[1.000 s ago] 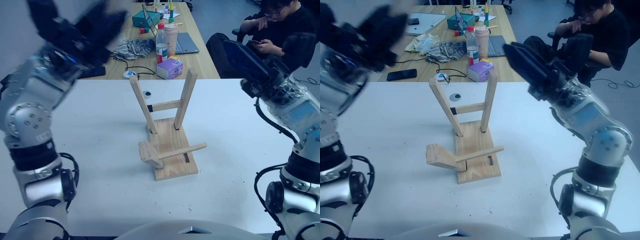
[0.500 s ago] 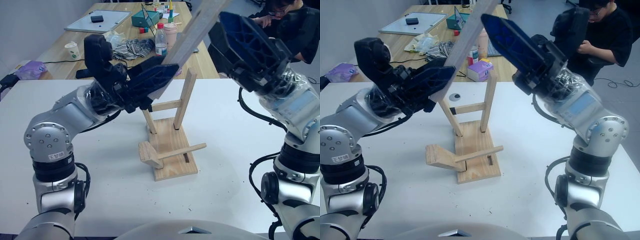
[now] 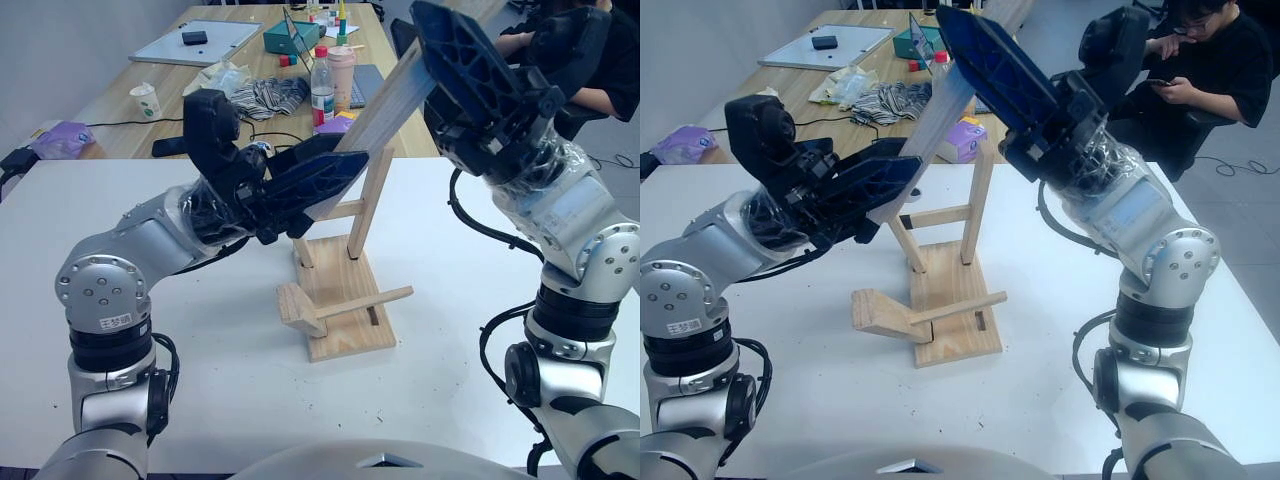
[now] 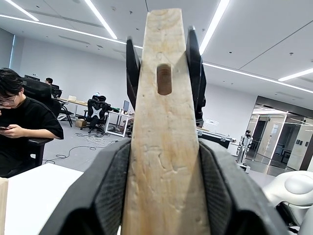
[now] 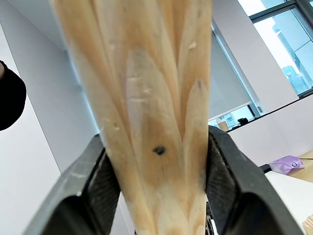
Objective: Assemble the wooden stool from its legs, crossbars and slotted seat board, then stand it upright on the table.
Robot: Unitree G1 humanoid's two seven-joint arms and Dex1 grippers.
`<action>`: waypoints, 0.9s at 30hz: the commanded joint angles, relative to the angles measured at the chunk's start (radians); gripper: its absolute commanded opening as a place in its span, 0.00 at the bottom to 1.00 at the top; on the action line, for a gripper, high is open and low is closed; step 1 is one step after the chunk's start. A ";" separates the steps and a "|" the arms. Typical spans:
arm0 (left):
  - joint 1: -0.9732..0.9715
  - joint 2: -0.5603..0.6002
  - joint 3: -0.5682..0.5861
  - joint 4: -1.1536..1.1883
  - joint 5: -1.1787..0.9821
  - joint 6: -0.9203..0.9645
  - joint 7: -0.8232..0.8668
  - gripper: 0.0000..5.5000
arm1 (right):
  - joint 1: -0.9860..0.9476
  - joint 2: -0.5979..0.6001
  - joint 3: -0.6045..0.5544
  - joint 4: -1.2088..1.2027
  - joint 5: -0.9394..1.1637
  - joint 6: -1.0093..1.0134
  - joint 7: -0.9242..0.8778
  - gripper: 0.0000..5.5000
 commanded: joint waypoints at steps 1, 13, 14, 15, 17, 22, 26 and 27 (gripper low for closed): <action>0.003 0.021 0.001 -0.006 -0.014 0.009 0.015 0.36 | -0.014 -0.001 0.003 0.002 0.022 -0.002 0.009 0.39; 0.144 0.202 0.101 0.044 0.032 0.060 -0.121 0.73 | 0.058 -0.127 -0.005 -0.037 -0.368 -0.031 0.205 0.37; 0.168 0.221 0.115 0.046 0.043 0.061 -0.152 0.76 | 0.080 -0.142 -0.006 -0.034 -0.400 -0.029 0.231 0.37; 0.198 0.241 0.127 0.047 0.075 0.053 -0.189 0.79 | 0.107 -0.160 -0.002 -0.031 -0.441 -0.026 0.263 0.37; 0.286 0.298 0.107 0.046 0.235 -0.011 -0.303 0.83 | 0.171 -0.193 0.023 -0.024 -0.551 -0.044 0.329 0.37; 0.535 0.425 -0.109 0.092 0.809 -0.450 -0.618 0.83 | 0.291 -0.201 0.074 0.051 -0.785 -0.130 0.450 0.37; 0.587 0.361 -0.132 0.110 0.846 -0.538 -0.692 0.83 | 0.309 -0.161 0.070 0.129 -0.835 -0.157 0.482 0.37; 0.596 0.348 -0.140 0.111 0.855 -0.550 -0.698 0.83 | 0.318 -0.158 0.073 0.145 -0.847 -0.161 0.497 0.37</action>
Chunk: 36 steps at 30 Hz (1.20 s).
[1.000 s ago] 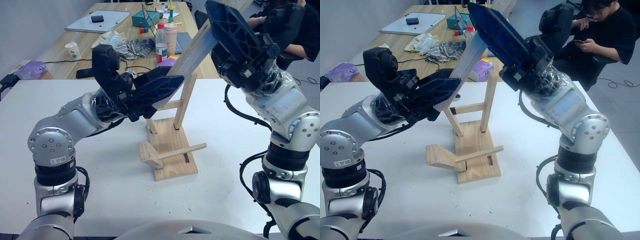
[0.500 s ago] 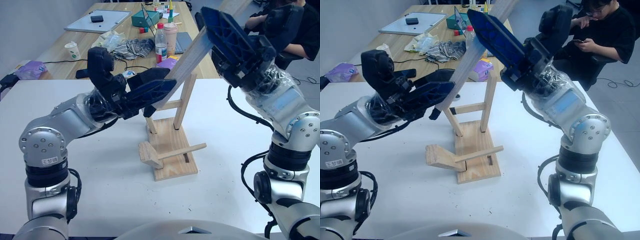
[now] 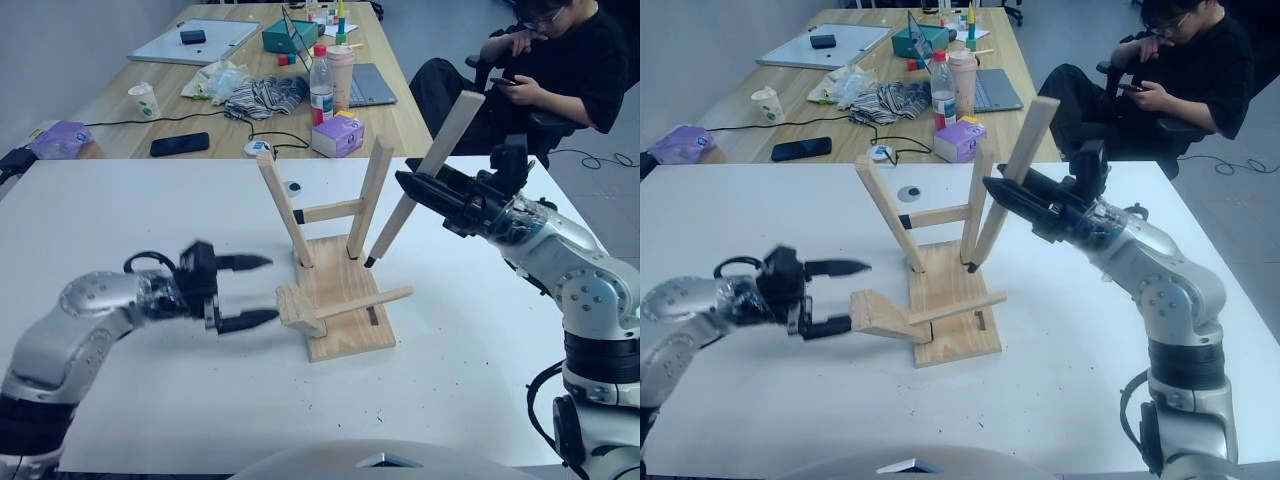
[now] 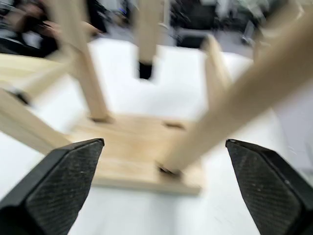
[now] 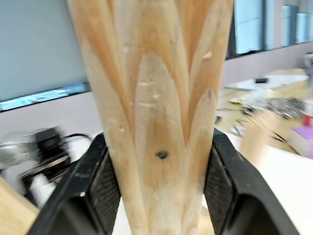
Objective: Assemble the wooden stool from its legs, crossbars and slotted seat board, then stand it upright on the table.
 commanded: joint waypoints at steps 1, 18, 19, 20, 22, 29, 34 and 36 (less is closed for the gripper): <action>0.019 -0.046 -0.020 0.013 0.036 -0.062 -0.032 0.83 | 0.017 0.032 0.008 0.054 -0.050 -0.029 0.050 0.37; -0.037 -0.197 -0.104 -0.025 0.055 -0.050 0.027 0.72 | 0.107 0.049 0.038 0.098 -0.133 0.003 0.194 0.37; -0.037 -0.197 -0.102 -0.026 0.052 -0.048 0.026 0.69 | 0.106 0.050 0.036 0.099 -0.134 0.004 0.194 0.37; -0.038 -0.197 -0.101 -0.027 0.050 -0.046 0.026 0.67 | 0.106 0.051 0.035 0.099 -0.135 0.004 0.195 0.37; -0.040 -0.198 -0.098 -0.028 0.047 -0.044 0.025 0.62 | 0.106 0.053 0.034 0.098 -0.134 0.007 0.195 0.37; -0.051 -0.184 -0.081 0.003 0.044 -0.050 0.001 0.43 | 0.135 0.073 0.055 0.082 -0.123 0.021 0.214 0.37; -0.062 -0.145 -0.047 0.071 0.048 -0.049 -0.058 0.39 | 0.125 0.100 0.054 0.060 -0.114 0.034 0.212 0.37; -0.067 -0.131 -0.031 0.095 0.044 -0.047 -0.086 0.39 | 0.130 0.097 0.069 0.082 -0.142 0.018 0.228 0.37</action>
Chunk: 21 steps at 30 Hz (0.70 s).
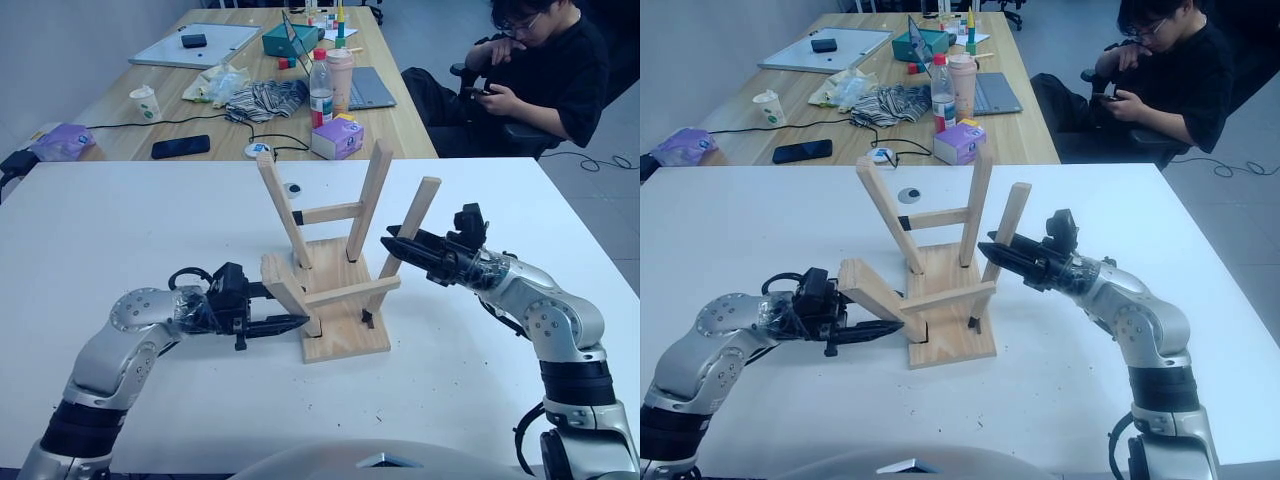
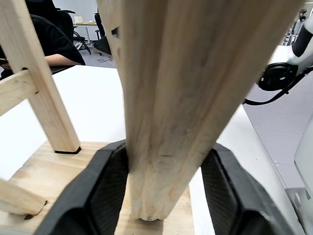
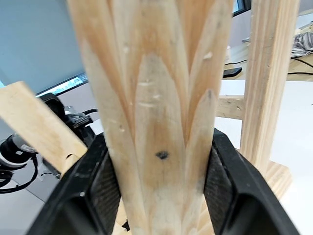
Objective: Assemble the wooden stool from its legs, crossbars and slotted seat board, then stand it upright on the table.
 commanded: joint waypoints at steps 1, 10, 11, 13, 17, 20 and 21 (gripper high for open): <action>-0.009 0.049 0.035 0.052 -0.006 0.017 -0.051 0.39 | 0.001 0.013 0.022 0.024 -0.039 -0.021 0.022 0.37; -0.073 0.081 0.051 0.116 -0.001 0.038 -0.103 0.38 | 0.113 -0.160 0.189 0.095 -0.218 -0.116 0.243 0.37; -0.076 0.082 0.050 0.117 0.000 0.039 -0.105 0.38 | 0.120 -0.182 0.199 0.104 -0.229 -0.132 0.263 0.37; -0.074 0.085 0.048 0.111 0.005 0.039 -0.106 0.38 | 0.138 -0.224 0.211 0.114 -0.255 -0.168 0.301 0.37; -0.030 0.083 0.040 0.059 0.008 0.037 -0.098 0.38 | 0.181 -0.265 0.233 0.096 -0.275 -0.221 0.332 0.37; 0.032 0.086 0.022 0.036 0.032 0.011 -0.105 0.37 | 0.230 -0.265 0.256 0.065 -0.286 -0.253 0.329 0.37; 0.046 0.089 0.017 0.040 0.044 -0.002 -0.108 0.37 | 0.244 -0.265 0.265 0.056 -0.286 -0.261 0.324 0.37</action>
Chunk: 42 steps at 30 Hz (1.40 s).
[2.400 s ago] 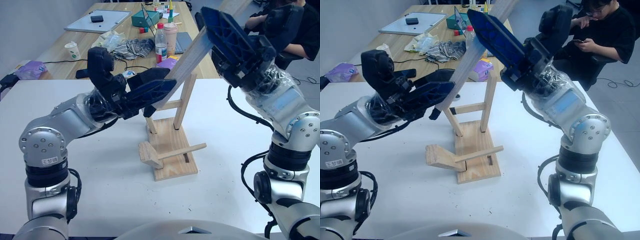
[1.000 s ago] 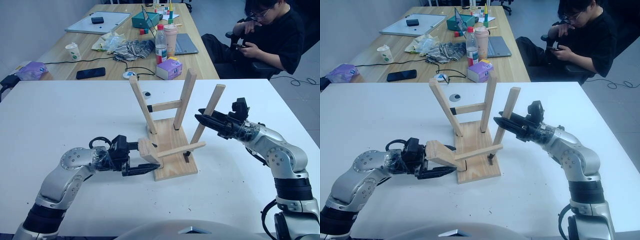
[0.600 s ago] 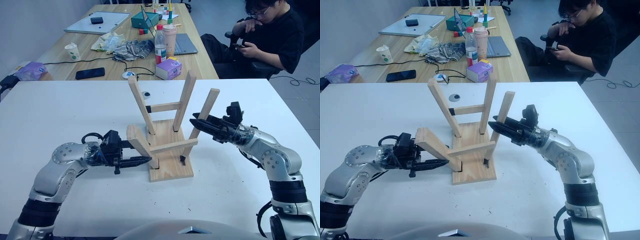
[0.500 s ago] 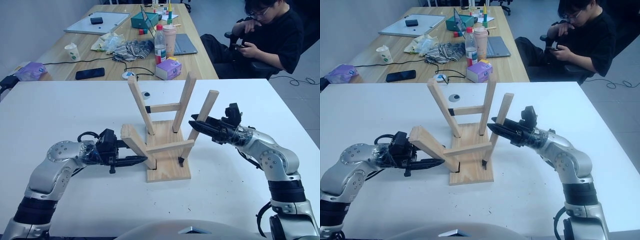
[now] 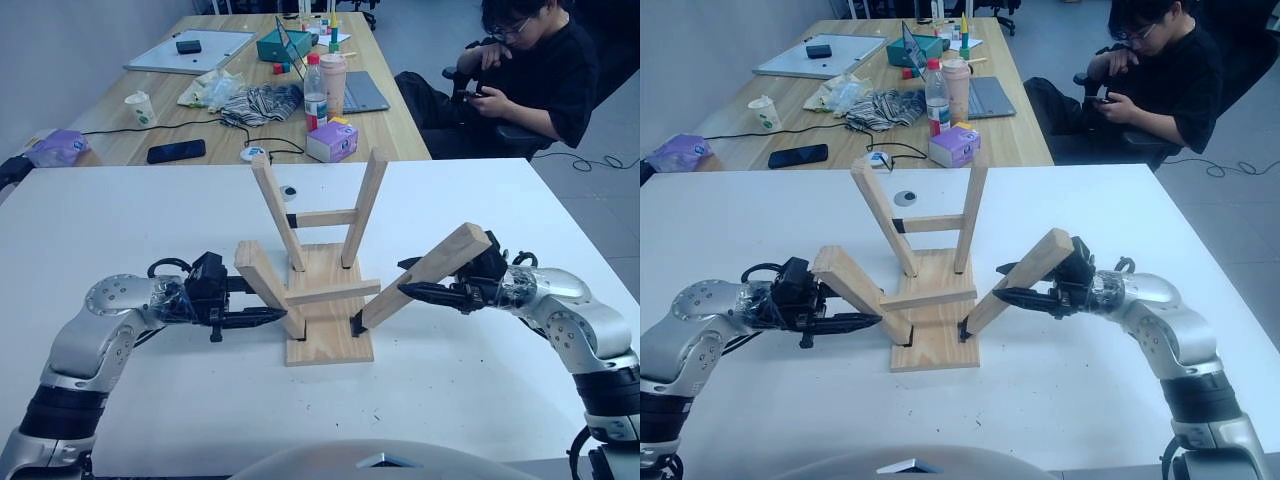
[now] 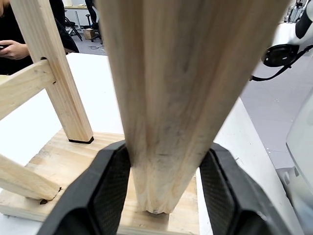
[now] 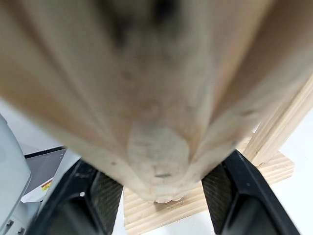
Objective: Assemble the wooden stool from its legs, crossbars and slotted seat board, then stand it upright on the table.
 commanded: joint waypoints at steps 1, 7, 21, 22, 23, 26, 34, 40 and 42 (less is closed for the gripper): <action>0.083 0.024 -0.026 -0.015 0.056 -0.032 -0.025 0.37 | 0.153 -0.031 0.147 0.010 -0.173 0.041 -0.030 0.37; 0.081 0.028 -0.023 0.035 0.060 -0.056 -0.025 0.37 | 0.184 -0.050 0.216 -0.015 -0.243 -0.054 -0.027 0.37; 0.056 0.024 -0.018 0.100 0.031 -0.047 -0.019 0.37 | 0.019 -0.087 0.328 0.130 -0.353 -0.095 -0.029 0.37; 0.062 0.023 -0.019 0.092 0.033 -0.054 -0.020 0.37 | -0.004 -0.091 0.333 0.137 -0.343 -0.062 -0.028 0.37; 0.069 0.021 -0.020 0.084 0.037 -0.060 -0.018 0.37 | -0.030 -0.090 0.336 0.149 -0.335 -0.037 -0.028 0.37; 0.083 0.015 -0.030 0.074 0.048 -0.073 -0.012 0.37 | -0.087 -0.089 0.372 0.171 -0.367 -0.032 -0.012 0.37; 0.091 0.016 -0.036 0.051 0.041 -0.078 -0.003 0.37 | -0.154 -0.076 0.460 0.139 -0.372 -0.008 -0.022 0.37; 0.091 0.018 -0.042 0.039 0.047 -0.081 -0.003 0.37 | -0.194 -0.057 0.482 0.145 -0.366 -0.006 -0.039 0.37; 0.092 0.027 -0.055 0.044 0.071 -0.091 -0.009 0.37 | -0.199 -0.056 0.487 0.145 -0.361 -0.008 -0.045 0.37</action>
